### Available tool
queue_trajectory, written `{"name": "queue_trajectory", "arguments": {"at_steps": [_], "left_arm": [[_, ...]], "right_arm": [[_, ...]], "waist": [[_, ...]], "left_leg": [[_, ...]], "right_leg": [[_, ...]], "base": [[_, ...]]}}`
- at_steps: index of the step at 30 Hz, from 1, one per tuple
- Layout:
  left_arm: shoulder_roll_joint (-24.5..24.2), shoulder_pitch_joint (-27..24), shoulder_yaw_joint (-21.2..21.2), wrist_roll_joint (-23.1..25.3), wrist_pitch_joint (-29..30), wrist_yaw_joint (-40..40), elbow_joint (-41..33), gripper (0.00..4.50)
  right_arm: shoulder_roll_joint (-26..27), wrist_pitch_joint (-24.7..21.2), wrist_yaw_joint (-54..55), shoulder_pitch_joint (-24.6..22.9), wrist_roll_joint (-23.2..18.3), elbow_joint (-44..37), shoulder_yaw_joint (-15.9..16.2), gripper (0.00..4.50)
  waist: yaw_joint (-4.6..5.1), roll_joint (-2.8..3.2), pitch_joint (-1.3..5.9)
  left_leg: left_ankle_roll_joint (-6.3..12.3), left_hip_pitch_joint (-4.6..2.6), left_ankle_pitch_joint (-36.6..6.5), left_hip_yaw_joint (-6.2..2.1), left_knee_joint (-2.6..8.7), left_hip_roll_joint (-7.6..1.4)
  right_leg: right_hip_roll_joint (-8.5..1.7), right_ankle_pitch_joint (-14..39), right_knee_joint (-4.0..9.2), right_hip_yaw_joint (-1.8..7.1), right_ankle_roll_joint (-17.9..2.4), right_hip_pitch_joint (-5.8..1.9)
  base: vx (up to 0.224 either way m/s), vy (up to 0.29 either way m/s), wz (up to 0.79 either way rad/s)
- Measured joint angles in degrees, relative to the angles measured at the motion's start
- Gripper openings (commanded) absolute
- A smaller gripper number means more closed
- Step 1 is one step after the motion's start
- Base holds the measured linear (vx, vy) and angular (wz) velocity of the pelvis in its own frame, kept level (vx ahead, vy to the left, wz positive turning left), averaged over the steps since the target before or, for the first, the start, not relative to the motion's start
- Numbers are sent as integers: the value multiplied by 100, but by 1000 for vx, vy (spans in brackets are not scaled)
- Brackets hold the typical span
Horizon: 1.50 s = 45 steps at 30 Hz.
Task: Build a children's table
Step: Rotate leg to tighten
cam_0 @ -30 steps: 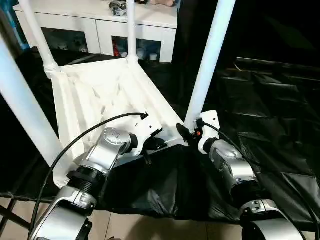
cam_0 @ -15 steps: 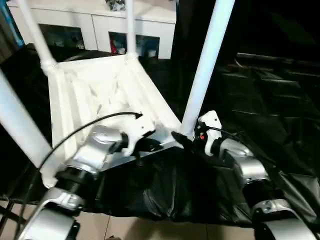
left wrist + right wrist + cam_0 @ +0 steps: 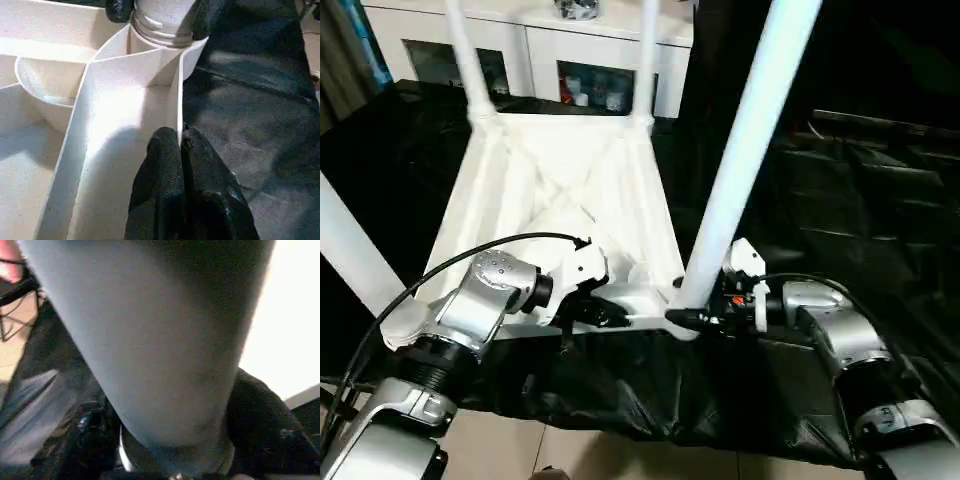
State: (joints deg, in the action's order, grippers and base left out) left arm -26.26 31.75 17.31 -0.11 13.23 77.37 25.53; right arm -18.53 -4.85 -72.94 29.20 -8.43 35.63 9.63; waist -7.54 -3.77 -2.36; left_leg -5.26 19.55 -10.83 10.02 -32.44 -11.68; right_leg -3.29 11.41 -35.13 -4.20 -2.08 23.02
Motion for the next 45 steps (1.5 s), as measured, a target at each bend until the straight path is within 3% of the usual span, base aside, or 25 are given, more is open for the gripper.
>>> {"name": "queue_trajectory", "arguments": {"at_steps": [9,13,16,21,24,30,33,35,40,45], "left_arm": [[-7,0,-1,-29,-4,56,21,0],[94,0,-5,-21,77,-37,26,0],[263,33,-68,59,180,-487,122,0],[692,153,-76,333,336,-1308,297,0],[1119,290,-140,496,590,-1992,463,0],[1508,359,-165,661,824,-2654,470,0],[1492,358,-163,667,785,-2630,454,0],[1434,356,-153,666,730,-2551,442,0],[1220,259,-140,623,616,-2303,277,0],[686,88,-146,315,503,-1447,6,0]], "right_arm": [[14,-96,-71,-52,-22,-87,36,249],[162,-139,166,-247,-103,-199,-128,249],[404,-179,888,-281,-106,-88,-392,249],[948,-35,2459,-164,-117,389,-889,249],[1340,44,3669,3,-56,653,-1200,249],[1735,337,5021,257,225,969,-1373,249],[1743,453,5031,257,236,1003,-1372,249],[1739,450,4934,257,183,996,-1373,304],[1556,428,4164,219,167,940,-1320,347],[989,326,2591,60,103,549,-771,374]], "waist": [[-52,-6,-3],[-62,-7,-2],[-40,-9,-1],[116,-17,1],[153,-23,4],[197,-19,10],[193,-16,11],[206,-15,10],[251,-12,7],[225,-4,1]], "left_leg": [[0,0,0,2,-1,-1],[0,-2,0,3,-1,-2],[-11,-19,9,3,-6,-2],[-25,-63,18,-1,-5,-2],[-25,-63,19,-1,-11,-1],[-25,-60,18,-2,-6,1],[-25,-58,17,-2,14,3],[-25,-56,17,-2,20,3],[-24,-46,17,-1,28,3],[-24,-6,17,-1,36,1]], "right_leg": [[0,0,-3,0,0,1],[0,0,-4,1,1,-7],[0,-6,-10,4,9,-32],[0,6,4,5,44,-69],[0,4,9,6,46,-71],[-1,4,10,6,46,-72],[-1,3,10,6,45,-68],[0,0,8,5,41,-64],[1,-12,11,6,18,-51],[3,-10,10,3,15,-12]], "base": [[0,0,0],[0,0,0],[0,0,0],[0,0,0],[0,0,0],[0,0,0],[0,0,0],[0,0,0],[0,0,0],[0,0,0]]}}
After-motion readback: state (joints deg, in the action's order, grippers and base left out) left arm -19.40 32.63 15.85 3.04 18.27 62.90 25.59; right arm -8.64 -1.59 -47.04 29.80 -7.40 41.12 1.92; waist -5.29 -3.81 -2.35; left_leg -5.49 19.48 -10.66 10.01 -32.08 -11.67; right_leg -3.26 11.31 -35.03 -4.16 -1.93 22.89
